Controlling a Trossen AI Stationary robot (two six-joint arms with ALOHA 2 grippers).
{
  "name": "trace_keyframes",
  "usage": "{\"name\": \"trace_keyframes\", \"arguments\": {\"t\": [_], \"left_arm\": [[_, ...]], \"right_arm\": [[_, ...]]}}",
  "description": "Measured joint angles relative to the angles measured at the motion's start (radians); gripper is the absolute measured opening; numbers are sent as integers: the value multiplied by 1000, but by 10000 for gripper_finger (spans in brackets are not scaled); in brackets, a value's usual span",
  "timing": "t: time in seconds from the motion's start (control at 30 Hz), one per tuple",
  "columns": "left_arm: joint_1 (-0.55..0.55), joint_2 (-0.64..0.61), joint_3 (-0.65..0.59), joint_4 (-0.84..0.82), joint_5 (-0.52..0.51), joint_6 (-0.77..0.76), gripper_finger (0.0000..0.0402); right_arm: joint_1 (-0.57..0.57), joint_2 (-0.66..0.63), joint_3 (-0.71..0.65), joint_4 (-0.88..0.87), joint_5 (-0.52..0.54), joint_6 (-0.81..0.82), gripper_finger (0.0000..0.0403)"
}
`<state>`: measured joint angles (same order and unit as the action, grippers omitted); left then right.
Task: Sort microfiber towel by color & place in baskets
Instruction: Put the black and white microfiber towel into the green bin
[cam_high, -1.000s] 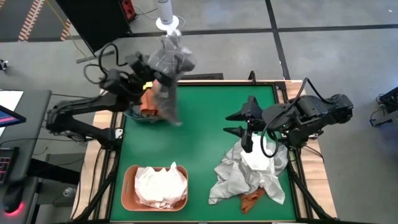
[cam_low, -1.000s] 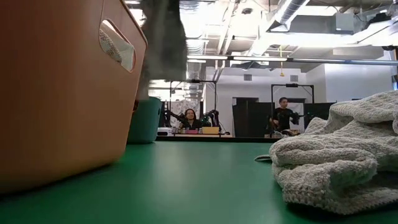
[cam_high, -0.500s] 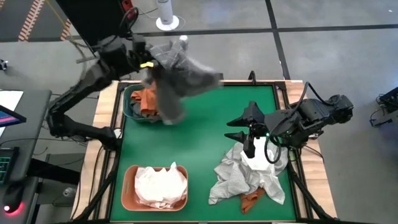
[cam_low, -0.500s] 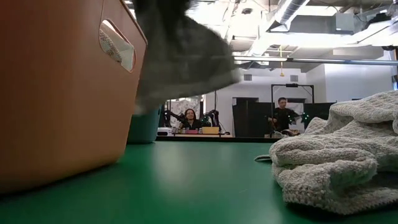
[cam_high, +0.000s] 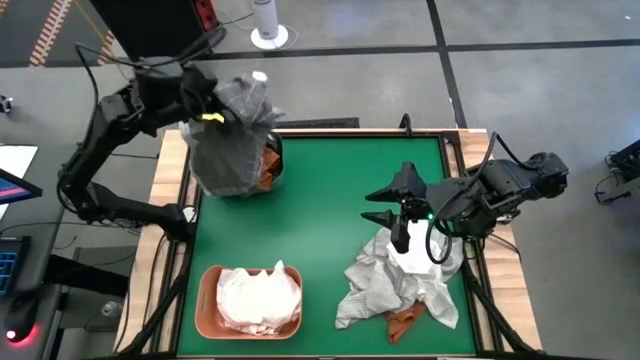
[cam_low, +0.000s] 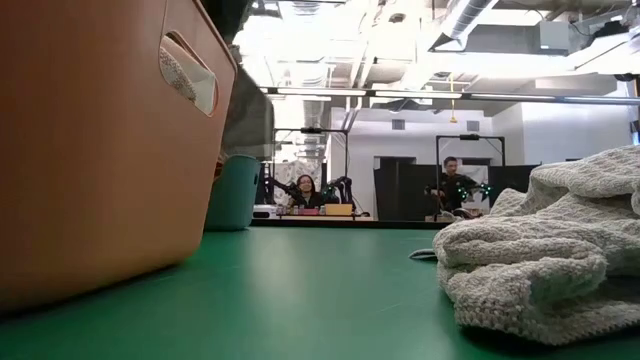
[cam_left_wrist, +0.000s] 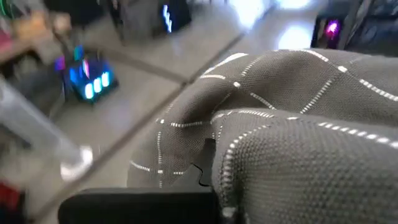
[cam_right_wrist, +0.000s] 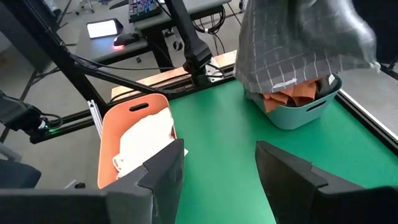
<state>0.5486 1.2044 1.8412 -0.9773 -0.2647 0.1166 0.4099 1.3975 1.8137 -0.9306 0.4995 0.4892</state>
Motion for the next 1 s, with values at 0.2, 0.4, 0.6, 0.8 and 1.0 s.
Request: {"name": "trace_keyframes", "arguments": {"t": [0.2,0.4,0.6,0.8,1.0], "left_arm": [[4,0,0,-205,-74,-224,0],[3,36,0,-398,-1,-364,0],[3,161,0,-600,25,-491,0],[57,287,-39,-592,83,-554,0],[120,390,-90,-590,83,-548,0]], "right_arm": [[0,0,0,0,0,0,223],[0,0,0,0,0,0,223],[4,0,0,-3,0,5,223],[17,0,0,-5,0,52,223],[37,0,0,-7,2,92,223]]}}
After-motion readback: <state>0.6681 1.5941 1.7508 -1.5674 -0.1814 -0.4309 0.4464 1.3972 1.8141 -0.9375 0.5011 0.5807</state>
